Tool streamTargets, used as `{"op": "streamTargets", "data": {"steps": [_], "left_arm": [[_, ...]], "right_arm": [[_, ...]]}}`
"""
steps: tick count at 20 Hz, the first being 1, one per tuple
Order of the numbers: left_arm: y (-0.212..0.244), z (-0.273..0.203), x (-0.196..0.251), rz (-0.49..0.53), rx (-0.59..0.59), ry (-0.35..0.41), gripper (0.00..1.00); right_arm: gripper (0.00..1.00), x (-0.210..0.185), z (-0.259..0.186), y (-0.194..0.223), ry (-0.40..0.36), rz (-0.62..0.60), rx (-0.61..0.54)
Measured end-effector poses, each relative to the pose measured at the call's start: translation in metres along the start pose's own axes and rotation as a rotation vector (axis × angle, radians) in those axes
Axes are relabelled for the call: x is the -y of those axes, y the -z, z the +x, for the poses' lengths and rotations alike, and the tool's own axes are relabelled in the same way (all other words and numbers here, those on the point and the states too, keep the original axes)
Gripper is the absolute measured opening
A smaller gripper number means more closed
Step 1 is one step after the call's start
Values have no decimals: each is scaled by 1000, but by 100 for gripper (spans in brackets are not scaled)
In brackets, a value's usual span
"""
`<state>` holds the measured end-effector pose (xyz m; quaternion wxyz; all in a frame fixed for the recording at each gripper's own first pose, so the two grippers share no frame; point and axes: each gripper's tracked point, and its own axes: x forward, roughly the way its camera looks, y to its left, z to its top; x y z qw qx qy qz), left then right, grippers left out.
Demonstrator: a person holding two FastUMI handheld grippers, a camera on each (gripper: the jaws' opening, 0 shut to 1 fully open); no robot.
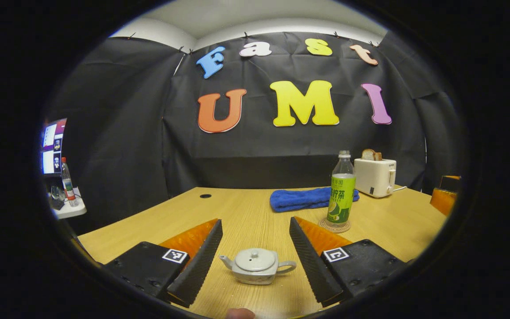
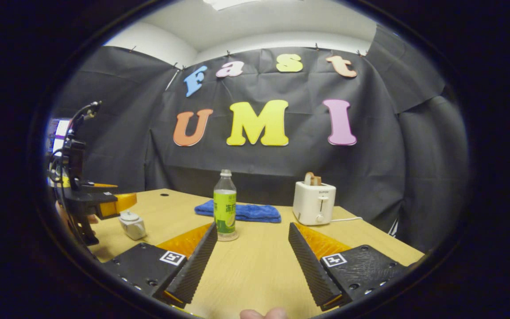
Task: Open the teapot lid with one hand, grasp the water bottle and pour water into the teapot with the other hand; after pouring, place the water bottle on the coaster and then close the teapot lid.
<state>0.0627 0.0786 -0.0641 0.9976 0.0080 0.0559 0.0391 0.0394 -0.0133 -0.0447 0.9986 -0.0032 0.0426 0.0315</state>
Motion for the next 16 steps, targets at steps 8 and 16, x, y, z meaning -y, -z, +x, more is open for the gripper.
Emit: {"op": "streamTargets", "data": {"steps": [8,16], "left_arm": [[-66,-60,35,22,99,-2,95],[-79,-99,65,10,143,34,96]], "right_arm": [[98,24,-28,-42,82,32,46],[95,21,-61,-58,103,18,86]]}}
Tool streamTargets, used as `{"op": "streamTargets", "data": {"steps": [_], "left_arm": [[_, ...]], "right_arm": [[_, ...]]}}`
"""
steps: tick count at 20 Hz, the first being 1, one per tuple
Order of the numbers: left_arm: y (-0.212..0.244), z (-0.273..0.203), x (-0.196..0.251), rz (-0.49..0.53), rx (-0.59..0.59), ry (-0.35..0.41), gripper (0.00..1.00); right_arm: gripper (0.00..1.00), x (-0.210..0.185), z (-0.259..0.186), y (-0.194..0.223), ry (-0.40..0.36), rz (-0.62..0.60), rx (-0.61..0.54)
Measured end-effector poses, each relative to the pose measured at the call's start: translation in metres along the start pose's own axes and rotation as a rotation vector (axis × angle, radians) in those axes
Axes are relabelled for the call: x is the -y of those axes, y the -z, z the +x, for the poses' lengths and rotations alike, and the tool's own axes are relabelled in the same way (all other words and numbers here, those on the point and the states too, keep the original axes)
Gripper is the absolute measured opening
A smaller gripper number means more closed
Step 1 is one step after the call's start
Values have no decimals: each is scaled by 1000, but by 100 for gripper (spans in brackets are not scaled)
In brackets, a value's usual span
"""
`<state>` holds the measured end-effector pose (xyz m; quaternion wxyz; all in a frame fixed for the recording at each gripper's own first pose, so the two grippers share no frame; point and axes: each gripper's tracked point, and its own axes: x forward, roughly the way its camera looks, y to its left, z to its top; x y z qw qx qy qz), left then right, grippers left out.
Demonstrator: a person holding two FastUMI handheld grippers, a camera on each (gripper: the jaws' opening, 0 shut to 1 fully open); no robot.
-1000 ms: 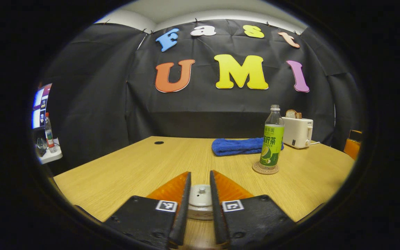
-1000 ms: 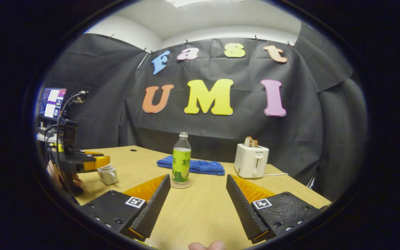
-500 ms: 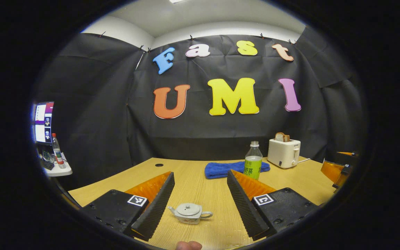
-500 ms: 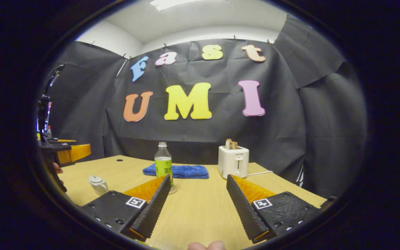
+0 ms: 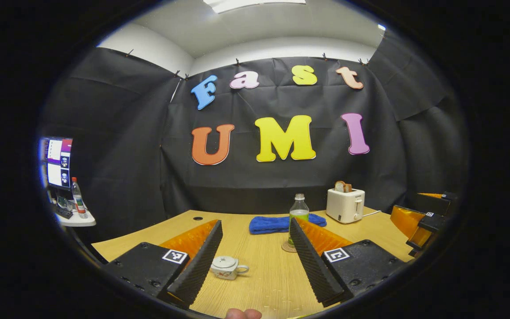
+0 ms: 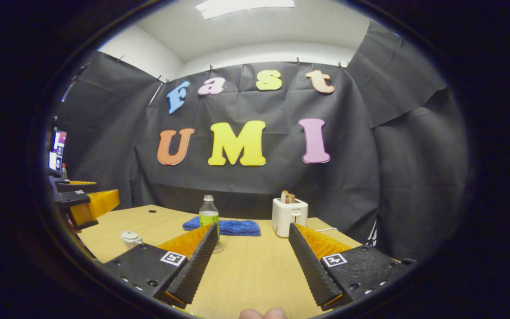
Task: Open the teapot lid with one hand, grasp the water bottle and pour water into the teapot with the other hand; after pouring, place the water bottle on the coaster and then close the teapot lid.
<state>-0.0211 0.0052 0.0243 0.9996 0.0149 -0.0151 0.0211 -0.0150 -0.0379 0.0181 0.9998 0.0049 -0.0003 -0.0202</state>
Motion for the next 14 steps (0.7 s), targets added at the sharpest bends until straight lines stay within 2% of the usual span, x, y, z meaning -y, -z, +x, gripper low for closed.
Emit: {"op": "streamTargets", "data": {"steps": [7,11,12,13,14], "left_arm": [[7,0,6,-18,-7,63,96],[2,0,-15,-28,3,28,96],[3,-1,-16,-34,0,30,97],[3,0,-18,-33,-3,30,96],[3,1,-19,-29,-3,31,96]], "right_arm": [[96,-11,-10,-1,36,-12,0],[96,-32,-12,0,27,-30,-3],[99,-37,-11,-1,27,-28,-1],[95,-38,-10,-6,29,-30,1],[99,-40,-10,-8,30,-30,2]]}}
